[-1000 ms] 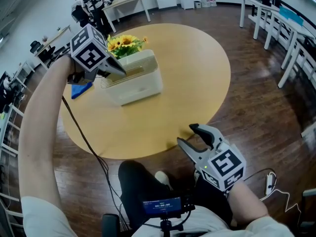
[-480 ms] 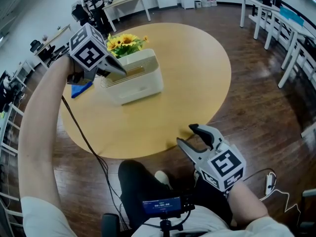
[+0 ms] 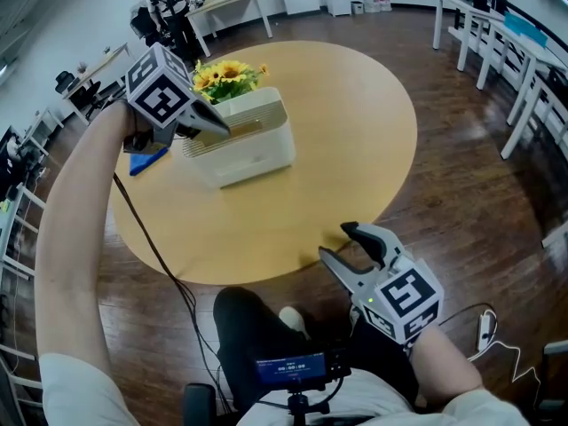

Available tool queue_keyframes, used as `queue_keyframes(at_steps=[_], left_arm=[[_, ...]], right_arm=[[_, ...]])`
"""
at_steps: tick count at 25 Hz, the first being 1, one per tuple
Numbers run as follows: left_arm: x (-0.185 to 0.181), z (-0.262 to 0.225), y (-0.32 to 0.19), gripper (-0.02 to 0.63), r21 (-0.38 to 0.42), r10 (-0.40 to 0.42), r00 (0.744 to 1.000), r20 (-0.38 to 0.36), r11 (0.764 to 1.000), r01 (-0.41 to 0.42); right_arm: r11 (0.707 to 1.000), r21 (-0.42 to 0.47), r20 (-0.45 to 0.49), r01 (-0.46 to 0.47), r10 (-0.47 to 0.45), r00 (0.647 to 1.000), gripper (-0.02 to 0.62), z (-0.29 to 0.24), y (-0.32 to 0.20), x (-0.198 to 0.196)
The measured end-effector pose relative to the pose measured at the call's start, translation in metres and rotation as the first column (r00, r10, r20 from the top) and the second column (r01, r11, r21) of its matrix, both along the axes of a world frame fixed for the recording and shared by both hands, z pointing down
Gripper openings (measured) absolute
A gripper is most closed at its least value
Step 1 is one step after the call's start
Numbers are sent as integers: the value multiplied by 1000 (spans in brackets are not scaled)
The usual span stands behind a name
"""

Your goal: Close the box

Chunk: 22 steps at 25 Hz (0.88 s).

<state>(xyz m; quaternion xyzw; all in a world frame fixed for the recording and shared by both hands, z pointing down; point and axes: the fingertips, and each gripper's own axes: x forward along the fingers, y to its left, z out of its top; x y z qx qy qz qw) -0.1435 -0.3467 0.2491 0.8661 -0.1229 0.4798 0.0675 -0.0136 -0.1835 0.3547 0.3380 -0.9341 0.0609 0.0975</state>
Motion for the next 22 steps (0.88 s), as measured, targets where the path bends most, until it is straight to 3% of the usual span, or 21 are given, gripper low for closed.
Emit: queue_keyframes(at_steps=[17,22], left_arm=[[-15,-14,1,44,41,-32,998,-61,999,34],[-33,-28,3,46,100,-61,993,-97,992,70]], right_arm=[[1000,-2,-13,3,-3,1000,216,0,1,-2],[1000,-3,-23,-14,14,1000,216,0,-3,2]])
